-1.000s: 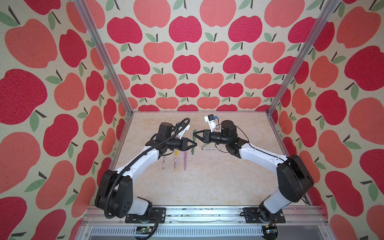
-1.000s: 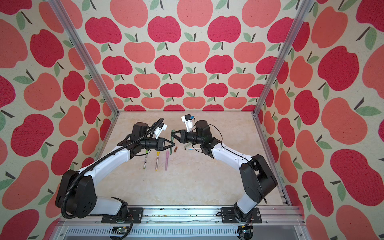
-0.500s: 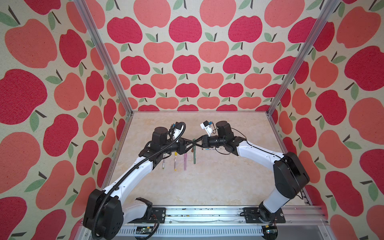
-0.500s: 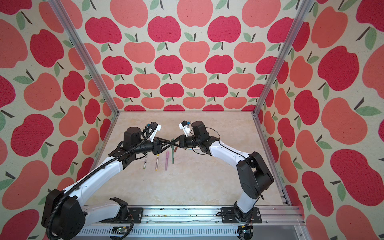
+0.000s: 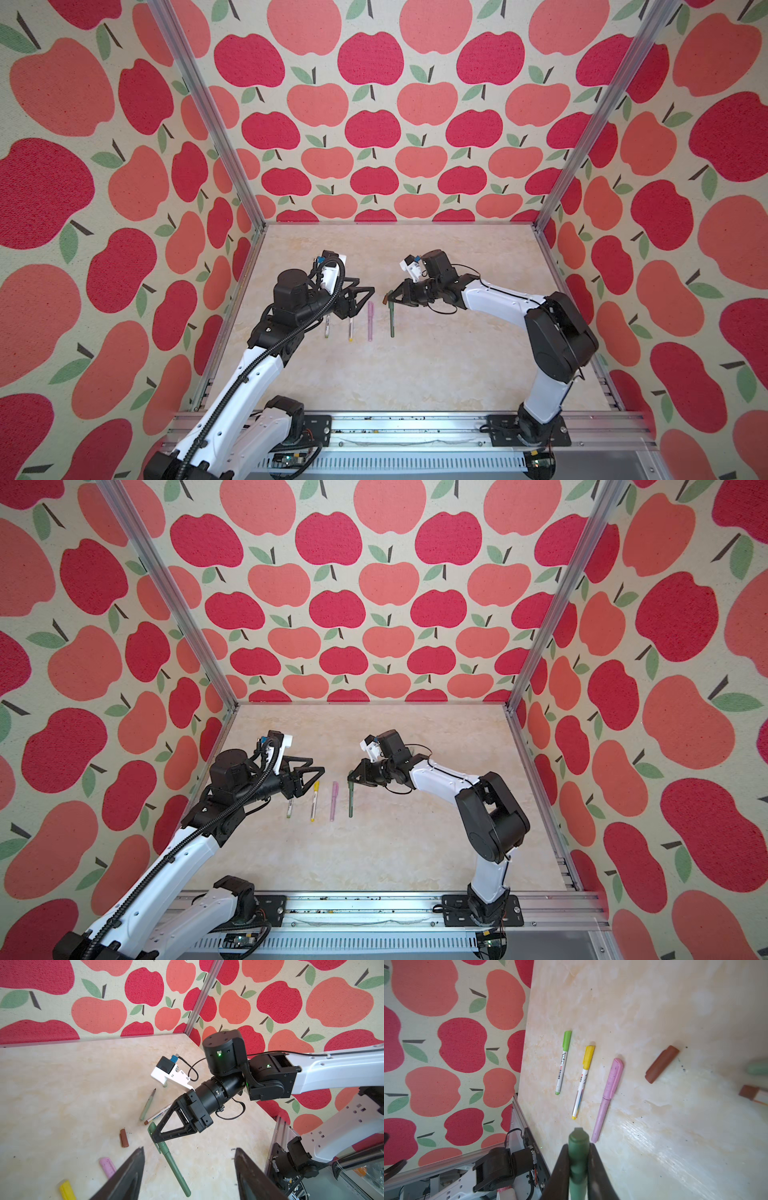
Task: Insert the pens into the pen caps
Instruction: 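Lower the capped green pen onto the table with the right gripper and release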
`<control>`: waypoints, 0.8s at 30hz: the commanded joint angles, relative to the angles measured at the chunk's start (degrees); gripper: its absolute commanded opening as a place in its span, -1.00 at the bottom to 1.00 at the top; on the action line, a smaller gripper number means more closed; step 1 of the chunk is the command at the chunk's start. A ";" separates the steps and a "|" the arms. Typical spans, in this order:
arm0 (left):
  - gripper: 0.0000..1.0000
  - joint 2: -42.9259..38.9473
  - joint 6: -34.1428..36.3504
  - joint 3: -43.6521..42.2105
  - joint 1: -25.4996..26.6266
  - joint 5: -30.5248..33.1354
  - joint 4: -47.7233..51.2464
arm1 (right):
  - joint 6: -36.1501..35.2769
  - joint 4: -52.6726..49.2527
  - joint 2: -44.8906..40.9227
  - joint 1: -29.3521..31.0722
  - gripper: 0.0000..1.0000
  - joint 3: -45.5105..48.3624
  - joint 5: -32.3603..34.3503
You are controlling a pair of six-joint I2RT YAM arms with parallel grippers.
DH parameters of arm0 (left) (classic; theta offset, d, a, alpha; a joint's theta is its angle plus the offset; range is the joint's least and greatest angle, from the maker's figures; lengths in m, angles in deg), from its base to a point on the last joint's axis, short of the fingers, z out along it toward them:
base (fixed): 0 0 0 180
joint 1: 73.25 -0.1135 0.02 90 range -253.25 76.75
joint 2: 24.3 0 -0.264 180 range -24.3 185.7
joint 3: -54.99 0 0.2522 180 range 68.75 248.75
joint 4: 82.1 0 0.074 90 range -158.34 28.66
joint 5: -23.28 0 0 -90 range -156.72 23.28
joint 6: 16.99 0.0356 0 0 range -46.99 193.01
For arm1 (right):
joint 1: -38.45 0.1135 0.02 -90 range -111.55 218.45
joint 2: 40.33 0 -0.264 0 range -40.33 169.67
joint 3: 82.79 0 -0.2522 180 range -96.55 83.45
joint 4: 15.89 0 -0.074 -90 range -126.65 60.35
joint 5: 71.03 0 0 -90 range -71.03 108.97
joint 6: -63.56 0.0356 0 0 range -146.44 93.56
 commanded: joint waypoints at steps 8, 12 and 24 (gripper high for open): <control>0.49 -1.71 -0.49 -2.36 -1.55 -0.09 -1.66 | -2.67 -4.55 7.33 1.70 -1.00 -4.79 3.95; 0.50 -1.76 -1.46 -3.10 -1.53 -0.62 -2.81 | -4.30 -6.29 9.62 1.70 -1.00 -6.79 5.09; 0.51 -1.31 -2.42 -3.31 -1.55 -1.07 -3.66 | -5.04 -7.52 13.45 0.87 -1.00 -9.72 5.40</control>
